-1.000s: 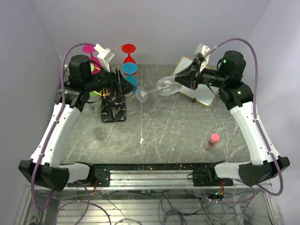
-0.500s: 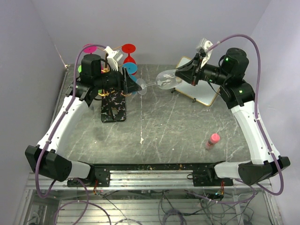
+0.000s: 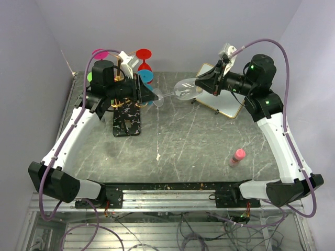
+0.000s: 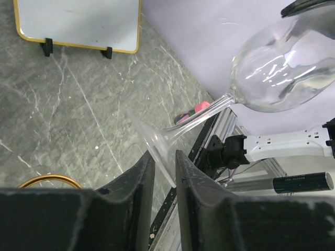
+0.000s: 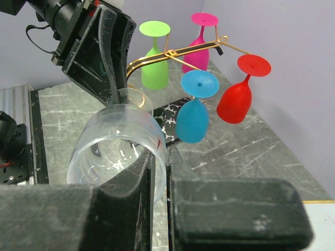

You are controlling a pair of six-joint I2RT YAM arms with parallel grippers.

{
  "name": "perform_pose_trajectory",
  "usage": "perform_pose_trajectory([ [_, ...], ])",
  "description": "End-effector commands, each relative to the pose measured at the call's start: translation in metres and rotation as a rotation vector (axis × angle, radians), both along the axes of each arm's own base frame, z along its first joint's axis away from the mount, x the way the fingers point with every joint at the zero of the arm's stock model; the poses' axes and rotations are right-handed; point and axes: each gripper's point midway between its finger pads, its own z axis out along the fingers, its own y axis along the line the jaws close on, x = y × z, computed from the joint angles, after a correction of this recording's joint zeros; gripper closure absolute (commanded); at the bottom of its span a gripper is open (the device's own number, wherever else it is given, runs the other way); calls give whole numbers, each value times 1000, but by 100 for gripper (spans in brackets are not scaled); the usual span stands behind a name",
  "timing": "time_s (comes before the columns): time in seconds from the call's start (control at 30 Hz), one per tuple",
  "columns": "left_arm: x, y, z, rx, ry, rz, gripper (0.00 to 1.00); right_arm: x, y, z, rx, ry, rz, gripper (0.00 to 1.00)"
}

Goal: Place the wine glass upside down on the wine glass rack

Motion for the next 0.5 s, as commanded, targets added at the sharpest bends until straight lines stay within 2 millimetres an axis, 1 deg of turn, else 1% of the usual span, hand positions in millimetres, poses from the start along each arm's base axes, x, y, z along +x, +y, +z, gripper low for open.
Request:
perform_pose_trajectory([
  [0.0,-9,-5,9,-31,-23,-36,71,-8,1,19,33,-57,9,100],
  [0.13,-10,-5,11,-36,-20,-33,83,-10,1,19,35,-58,18,100],
  [0.2,-9,-4,11,-40,-6,-14,91,-11,2,17,33,-58,25,100],
  [0.3,-3,3,12,-58,21,30,93,-12,1,15,25,-62,30,100],
  [0.37,2,10,11,-73,40,57,93,-13,1,12,15,-66,31,94],
  [0.47,4,14,12,-78,38,68,93,-15,1,8,2,-69,39,86],
])
